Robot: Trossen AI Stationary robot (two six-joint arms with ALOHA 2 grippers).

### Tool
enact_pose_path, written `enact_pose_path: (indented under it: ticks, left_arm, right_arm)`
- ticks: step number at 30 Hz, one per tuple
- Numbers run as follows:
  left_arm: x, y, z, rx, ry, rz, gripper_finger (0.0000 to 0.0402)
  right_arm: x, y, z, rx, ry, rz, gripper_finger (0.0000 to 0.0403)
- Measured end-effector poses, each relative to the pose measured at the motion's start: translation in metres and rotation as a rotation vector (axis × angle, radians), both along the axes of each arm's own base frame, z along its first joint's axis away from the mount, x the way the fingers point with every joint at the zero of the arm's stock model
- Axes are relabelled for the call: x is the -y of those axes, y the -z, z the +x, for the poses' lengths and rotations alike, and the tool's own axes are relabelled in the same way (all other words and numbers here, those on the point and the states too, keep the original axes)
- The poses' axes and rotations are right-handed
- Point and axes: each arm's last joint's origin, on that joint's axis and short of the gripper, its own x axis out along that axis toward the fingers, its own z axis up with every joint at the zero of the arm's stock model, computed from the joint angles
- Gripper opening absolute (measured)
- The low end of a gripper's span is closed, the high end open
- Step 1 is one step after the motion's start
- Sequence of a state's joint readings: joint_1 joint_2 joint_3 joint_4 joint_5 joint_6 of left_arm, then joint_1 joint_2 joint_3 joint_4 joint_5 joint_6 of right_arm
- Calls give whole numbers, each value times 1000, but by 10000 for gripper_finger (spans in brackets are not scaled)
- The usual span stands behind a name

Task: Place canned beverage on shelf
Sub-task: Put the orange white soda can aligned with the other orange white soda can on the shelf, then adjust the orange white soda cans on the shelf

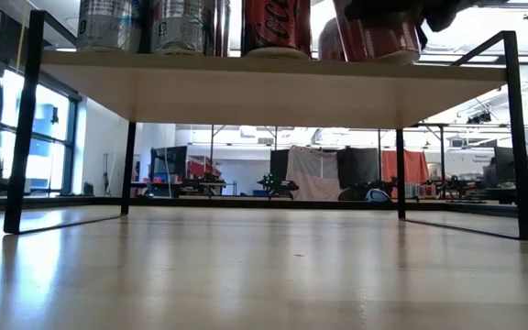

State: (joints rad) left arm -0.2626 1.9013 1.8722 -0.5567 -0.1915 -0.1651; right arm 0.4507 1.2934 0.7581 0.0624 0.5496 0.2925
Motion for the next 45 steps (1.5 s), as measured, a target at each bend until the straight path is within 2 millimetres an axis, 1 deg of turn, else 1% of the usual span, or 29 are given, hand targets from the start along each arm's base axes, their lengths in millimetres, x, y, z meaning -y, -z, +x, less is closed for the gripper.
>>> enact_pose_path:
  ticks: [9, 15, 17, 21, 23, 25, 30, 33, 36, 38, 41, 45]
  left_arm:
    - [1, -2, 3, 41, 7, 6, 321]
    - [0, -7, 4, 86, 8, 32, 321]
    - [-1, -13, -1, 96, 7, 36, 321]
    - [-6, -41, -18, 171, 11, 38, 321]
    - [-8, -51, -25, 198, 4, 41, 321]
    - [-11, -60, -33, 212, -7, 51, 321]
    - [-18, -82, -56, 238, -47, 85, 321]
    - [-22, -89, -68, 227, -53, 88, 321]
    - [-25, -100, -81, 252, -70, 89, 321]
    - [-27, -107, -88, 270, -73, 93, 321]
    - [-30, -114, -97, 288, -79, 99, 321]
    - [-33, -119, -106, 287, -96, 128, 321]
  right_arm:
    - [-1, -18, 0, -106, 11, -16, 376]
    - [-1, -36, -1, -187, 29, -26, 376]
    - [0, -46, -2, -201, 38, -23, 376]
    - [1, -63, -6, -259, 46, -28, 376]
    - [0, -71, -8, -277, 32, -20, 376]
    - [-2, -76, -11, -301, 24, -21, 376]
    - [-6, -93, -15, -277, 35, 44, 376]
    - [-9, -93, -22, -327, 54, 61, 376]
    - [-13, -87, -30, -393, 70, 95, 376]
    - [-15, -82, -33, -403, 94, 118, 376]
    - [-16, -78, -33, -377, 153, 142, 376]
    - [-14, -74, -28, -349, 219, 108, 376]
